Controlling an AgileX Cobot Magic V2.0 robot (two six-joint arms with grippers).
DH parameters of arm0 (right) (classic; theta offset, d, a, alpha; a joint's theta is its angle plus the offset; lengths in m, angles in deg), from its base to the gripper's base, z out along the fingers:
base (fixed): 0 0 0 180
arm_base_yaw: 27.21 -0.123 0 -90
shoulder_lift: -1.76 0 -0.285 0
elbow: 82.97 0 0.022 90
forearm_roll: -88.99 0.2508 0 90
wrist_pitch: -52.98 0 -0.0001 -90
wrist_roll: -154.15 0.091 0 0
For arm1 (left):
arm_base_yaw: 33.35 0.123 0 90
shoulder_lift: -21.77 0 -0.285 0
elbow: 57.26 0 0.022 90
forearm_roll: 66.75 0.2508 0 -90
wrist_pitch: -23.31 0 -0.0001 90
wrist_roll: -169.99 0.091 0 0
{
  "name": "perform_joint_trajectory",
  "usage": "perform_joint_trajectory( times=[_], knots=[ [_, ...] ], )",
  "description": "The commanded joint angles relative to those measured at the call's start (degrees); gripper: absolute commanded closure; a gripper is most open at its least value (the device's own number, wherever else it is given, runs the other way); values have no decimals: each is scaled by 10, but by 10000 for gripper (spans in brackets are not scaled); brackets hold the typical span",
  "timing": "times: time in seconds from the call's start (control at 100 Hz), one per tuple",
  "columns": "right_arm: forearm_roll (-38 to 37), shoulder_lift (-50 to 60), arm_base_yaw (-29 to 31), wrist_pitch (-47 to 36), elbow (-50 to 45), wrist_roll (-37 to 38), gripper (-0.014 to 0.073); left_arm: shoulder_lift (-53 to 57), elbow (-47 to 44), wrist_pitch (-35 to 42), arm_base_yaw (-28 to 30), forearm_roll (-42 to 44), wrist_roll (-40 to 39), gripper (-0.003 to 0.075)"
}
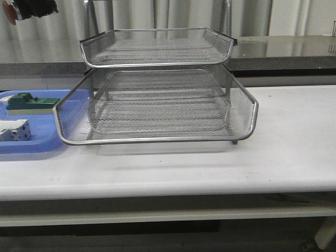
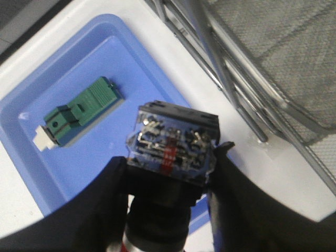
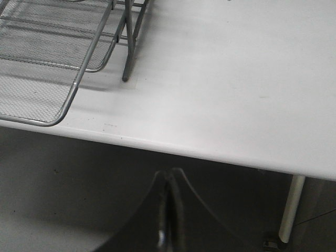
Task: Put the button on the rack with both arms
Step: 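Carry the button over the pulled-out tier and lower it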
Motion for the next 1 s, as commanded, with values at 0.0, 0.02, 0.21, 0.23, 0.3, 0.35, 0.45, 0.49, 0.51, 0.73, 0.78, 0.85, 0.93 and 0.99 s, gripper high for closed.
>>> perform_joint_trajectory(
  times=[0.0,0.02,0.21,0.23,0.3,0.35,0.45,0.49,0.51,0.73,0.78,0.85,0.93,0.99],
  knots=[
    [-2,0,-1,-32,20,-1,662,76,-36,-10,-12,-4,-18,716],
    [-2,0,-1,-32,20,-1,662,86,-49,-10,-15,-5,-18,716],
    [-2,0,-1,-32,20,-1,662,160,-155,-10,-50,-14,-18,716],
    [-2,0,-1,-32,20,-1,662,166,-165,-10,-55,-14,-18,716],
    [-2,0,-1,-32,20,-1,662,182,-190,-10,-72,-14,-18,716],
    [-2,0,-1,-32,20,-1,662,187,-203,-9,-85,-14,-18,716],
    [-2,0,-1,-32,20,-1,662,190,-216,-9,-112,-21,-18,716],
    [-2,0,-1,-32,20,-1,662,190,-222,-4,-124,-26,-17,716],
    [-2,0,-1,-32,20,-1,662,190,-224,0,-130,-29,-17,716],
    [-2,0,-1,-32,20,-1,662,184,-238,83,-193,-34,-17,716],
    [-2,0,-1,-32,20,-1,662,177,-238,106,-203,-37,-17,716],
    [-2,0,-1,-32,20,-1,662,164,-238,134,-218,-37,-17,716],
    [-2,0,-1,-32,20,-1,662,146,-238,154,-234,-38,-17,716],
    [-2,0,-1,-32,20,-1,662,129,-236,165,-244,-38,-16,716]
  ],
)
